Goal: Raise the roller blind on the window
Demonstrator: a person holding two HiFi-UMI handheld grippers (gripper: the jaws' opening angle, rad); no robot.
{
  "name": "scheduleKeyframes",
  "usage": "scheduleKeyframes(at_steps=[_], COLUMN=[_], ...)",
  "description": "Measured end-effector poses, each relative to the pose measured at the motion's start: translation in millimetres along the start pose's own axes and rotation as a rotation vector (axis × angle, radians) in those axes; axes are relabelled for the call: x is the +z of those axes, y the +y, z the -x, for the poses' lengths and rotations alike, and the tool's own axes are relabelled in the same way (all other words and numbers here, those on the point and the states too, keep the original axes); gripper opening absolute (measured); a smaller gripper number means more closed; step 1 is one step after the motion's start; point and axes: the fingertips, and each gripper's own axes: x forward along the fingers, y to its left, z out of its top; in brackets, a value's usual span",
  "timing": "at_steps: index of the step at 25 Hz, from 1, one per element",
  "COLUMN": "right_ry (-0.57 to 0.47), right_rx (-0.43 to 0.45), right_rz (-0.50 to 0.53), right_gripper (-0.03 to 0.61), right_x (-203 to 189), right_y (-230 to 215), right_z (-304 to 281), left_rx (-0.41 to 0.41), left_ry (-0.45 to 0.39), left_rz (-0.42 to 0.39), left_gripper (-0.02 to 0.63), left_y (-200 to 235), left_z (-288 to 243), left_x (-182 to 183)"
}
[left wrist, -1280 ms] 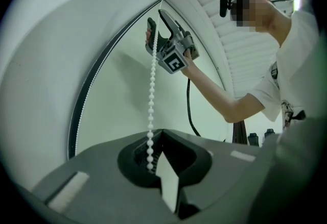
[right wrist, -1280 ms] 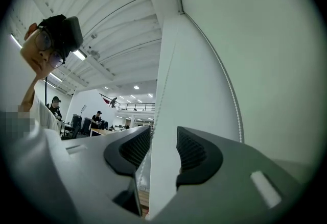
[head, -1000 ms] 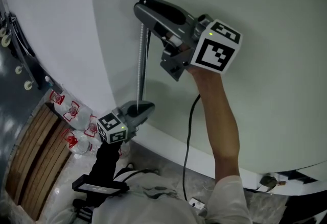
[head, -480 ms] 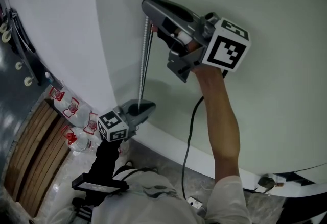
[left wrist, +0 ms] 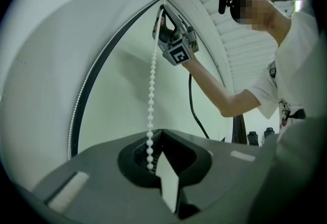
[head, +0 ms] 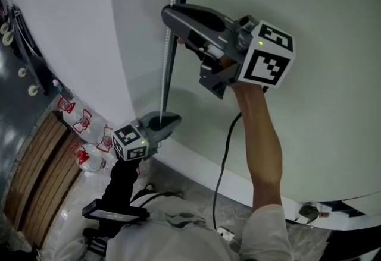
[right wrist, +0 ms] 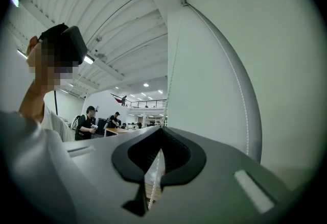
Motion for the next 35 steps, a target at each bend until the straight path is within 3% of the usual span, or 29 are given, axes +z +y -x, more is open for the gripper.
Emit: scheduleKeyframes(at_steps=[15,26,35], right_ry=[0.042,0.127,0.238], right_rx=[-0.014,-0.032,-0.036], right_rz=[-0.056,-0.125,-0.232], right_gripper=[0.005,0.005,0.005], right_x=[-24,-103,-191], right_y=[-11,9,19], right_z=[10,23,33], left_rx=[-0.003,-0.023,-0.018], left_ry=[0.008,0.014,0.019], left_rz=[0.005,0.001,-0.001], left_gripper=[-0.002,-0.002,-0.002], left_y=[9,0,3], left_z=[-8,-8,-9], left_x=[26,22,23])
